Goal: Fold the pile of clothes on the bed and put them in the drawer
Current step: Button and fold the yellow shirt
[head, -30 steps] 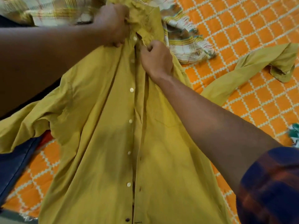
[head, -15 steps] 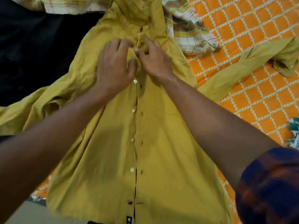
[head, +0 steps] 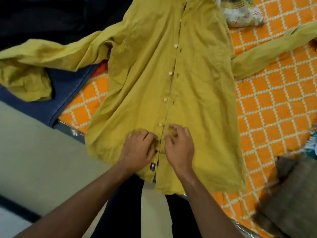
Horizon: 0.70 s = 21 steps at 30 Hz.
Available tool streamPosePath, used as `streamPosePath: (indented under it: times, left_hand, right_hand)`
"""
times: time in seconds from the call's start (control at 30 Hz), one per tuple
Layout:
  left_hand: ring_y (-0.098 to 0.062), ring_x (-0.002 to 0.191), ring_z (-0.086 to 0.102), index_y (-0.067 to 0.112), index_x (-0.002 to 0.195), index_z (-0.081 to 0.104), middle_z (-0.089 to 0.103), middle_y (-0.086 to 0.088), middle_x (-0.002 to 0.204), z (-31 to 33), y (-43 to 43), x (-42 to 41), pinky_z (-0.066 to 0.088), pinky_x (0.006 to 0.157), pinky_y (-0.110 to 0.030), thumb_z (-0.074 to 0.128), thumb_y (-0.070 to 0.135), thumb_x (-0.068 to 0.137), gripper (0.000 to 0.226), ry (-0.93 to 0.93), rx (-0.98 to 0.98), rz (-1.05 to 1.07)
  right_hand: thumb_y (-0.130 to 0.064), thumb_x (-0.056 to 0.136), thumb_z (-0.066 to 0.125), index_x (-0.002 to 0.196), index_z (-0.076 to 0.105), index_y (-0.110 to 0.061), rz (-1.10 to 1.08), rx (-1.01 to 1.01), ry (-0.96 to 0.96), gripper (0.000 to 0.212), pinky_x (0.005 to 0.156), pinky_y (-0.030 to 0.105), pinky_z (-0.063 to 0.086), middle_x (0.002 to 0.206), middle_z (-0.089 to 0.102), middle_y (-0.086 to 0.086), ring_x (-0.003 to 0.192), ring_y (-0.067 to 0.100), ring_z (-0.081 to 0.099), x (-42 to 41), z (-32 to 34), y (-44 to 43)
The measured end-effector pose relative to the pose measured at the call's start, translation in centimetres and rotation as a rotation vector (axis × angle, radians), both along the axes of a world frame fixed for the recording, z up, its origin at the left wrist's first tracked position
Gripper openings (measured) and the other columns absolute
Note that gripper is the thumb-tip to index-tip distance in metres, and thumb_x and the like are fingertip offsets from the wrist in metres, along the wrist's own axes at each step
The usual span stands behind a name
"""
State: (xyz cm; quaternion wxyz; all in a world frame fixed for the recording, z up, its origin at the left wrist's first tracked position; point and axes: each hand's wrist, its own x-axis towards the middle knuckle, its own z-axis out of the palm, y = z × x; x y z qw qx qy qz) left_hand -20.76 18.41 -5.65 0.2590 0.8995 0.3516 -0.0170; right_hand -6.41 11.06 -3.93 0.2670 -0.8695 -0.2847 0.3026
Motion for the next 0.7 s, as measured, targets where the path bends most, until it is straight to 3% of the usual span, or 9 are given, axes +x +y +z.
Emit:
streamPosePath:
  times: [0.2,0.3,0.37,0.47,0.57,0.7]
  left_hand:
    - [-0.027,0.08,0.062,0.017,0.097,0.064,0.062,-0.001,0.087,1.5,-4.4,-2.9,0.049,0.069,-0.044,0.046,0.034,0.088,0.026,0.045,-0.13,0.077]
    - [-0.026,0.084,0.062,0.02,0.101,0.064,0.062,0.001,0.089,2.2,-5.8,-3.3,0.049,0.068,-0.04,0.058,0.034,0.084,0.024,0.07,-0.157,0.146]
    - [-0.027,0.086,0.061,0.022,0.104,0.065,0.061,0.001,0.092,2.2,-6.8,-3.4,0.048,0.067,-0.038,0.07,0.027,0.08,0.025,0.096,-0.148,0.176]
    - [-0.023,0.093,0.06,0.023,0.114,0.06,0.057,0.003,0.105,2.3,-9.3,-4.0,0.051,0.07,-0.04,0.071,0.022,0.079,0.037,0.084,-0.241,0.3]
    - [-0.022,0.092,0.06,0.018,0.117,0.056,0.054,0.002,0.108,2.2,-11.0,-4.6,0.047,0.068,-0.035,0.071,0.027,0.081,0.039,0.026,-0.269,0.372]
    - [-0.016,0.078,0.056,0.023,0.12,0.058,0.051,0.013,0.083,2.5,-11.5,-5.1,0.041,0.064,-0.032,0.064,0.021,0.088,0.033,-0.019,-0.415,0.491]
  right_hand:
    - [-0.027,0.09,0.066,0.127,0.062,-0.028,0.031,-0.131,0.112,0.038,0.075,0.025,0.039,0.098,0.05,-0.018,0.091,0.004,0.051,-4.0,1.4,-6.7]
    - [-0.04,0.084,0.071,0.128,0.058,-0.032,0.083,-0.2,0.127,0.047,0.08,0.032,0.048,0.101,0.052,-0.018,0.095,0.007,0.054,-5.1,1.8,-8.7]
    - [-0.046,0.08,0.072,0.134,0.053,-0.033,0.135,-0.221,0.117,0.058,0.084,0.034,0.05,0.11,0.055,-0.015,0.103,0.01,0.057,-5.9,2.0,-9.3]
    - [-0.038,0.081,0.067,0.145,0.044,-0.03,0.247,-0.232,0.07,0.068,0.091,0.036,0.049,0.129,0.055,-0.007,0.118,0.016,0.055,-7.1,2.3,-10.3]
    - [-0.03,0.084,0.063,0.135,0.056,-0.027,0.186,-0.246,0.067,0.052,0.087,0.035,0.049,0.119,0.064,-0.006,0.109,0.019,0.062,-6.6,2.4,-10.2]
    - [-0.028,0.085,0.06,0.123,0.065,-0.026,0.236,-0.258,0.059,0.038,0.076,0.032,0.046,0.102,0.068,-0.005,0.094,0.019,0.064,-6.4,2.6,-10.8]
